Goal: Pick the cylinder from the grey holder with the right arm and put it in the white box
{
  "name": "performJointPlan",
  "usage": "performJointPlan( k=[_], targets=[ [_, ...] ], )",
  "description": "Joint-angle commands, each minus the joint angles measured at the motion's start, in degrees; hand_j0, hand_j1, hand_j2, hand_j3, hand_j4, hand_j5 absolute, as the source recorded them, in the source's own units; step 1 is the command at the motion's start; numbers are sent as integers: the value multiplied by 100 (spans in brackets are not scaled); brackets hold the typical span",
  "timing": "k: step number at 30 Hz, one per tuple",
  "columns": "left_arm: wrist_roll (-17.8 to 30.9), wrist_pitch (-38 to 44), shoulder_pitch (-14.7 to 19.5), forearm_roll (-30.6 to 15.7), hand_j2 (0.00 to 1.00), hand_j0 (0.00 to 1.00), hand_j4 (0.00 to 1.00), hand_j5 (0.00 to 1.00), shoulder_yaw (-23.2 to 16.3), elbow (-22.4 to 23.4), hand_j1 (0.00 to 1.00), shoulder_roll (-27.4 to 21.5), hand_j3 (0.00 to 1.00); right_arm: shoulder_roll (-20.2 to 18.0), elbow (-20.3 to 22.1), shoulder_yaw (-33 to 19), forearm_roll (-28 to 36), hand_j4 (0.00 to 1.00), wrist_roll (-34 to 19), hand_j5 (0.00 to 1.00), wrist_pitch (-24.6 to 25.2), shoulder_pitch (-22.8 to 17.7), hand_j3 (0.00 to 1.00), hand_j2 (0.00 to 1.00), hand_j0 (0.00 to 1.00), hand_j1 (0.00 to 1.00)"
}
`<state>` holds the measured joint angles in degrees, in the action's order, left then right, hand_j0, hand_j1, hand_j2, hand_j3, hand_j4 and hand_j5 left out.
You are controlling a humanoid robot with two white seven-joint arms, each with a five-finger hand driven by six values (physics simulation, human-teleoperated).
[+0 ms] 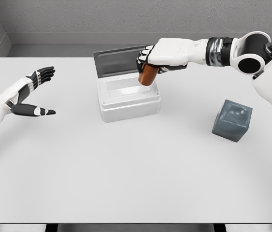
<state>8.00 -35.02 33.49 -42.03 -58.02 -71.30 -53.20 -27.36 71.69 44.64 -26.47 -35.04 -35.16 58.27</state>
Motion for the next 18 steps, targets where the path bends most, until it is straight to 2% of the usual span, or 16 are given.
performJointPlan(
  k=[1,4,5,13,18],
  targets=[
    [0,2,0,11,100,100,100,100,10,-6,100,2,100,11,-68,-8,36,27,4,27,16,0,27,27,27,27],
    [8,2,0,19,100,100,100,100,10,-6,100,46,100,99,-261,-8,28,27,4,27,16,88,27,27,27,27],
    [17,2,0,221,100,100,100,100,19,2,100,169,100,178,-357,-8,28,27,4,27,16,105,27,27,27,27],
    [8,2,-9,204,100,100,100,100,37,11,100,178,100,249,-771,-16,10,27,4,27,16,132,27,27,27,27],
    [8,2,-9,204,100,100,100,100,28,11,100,187,100,240,-806,-34,-8,27,4,27,16,132,27,27,27,27]
  ],
)
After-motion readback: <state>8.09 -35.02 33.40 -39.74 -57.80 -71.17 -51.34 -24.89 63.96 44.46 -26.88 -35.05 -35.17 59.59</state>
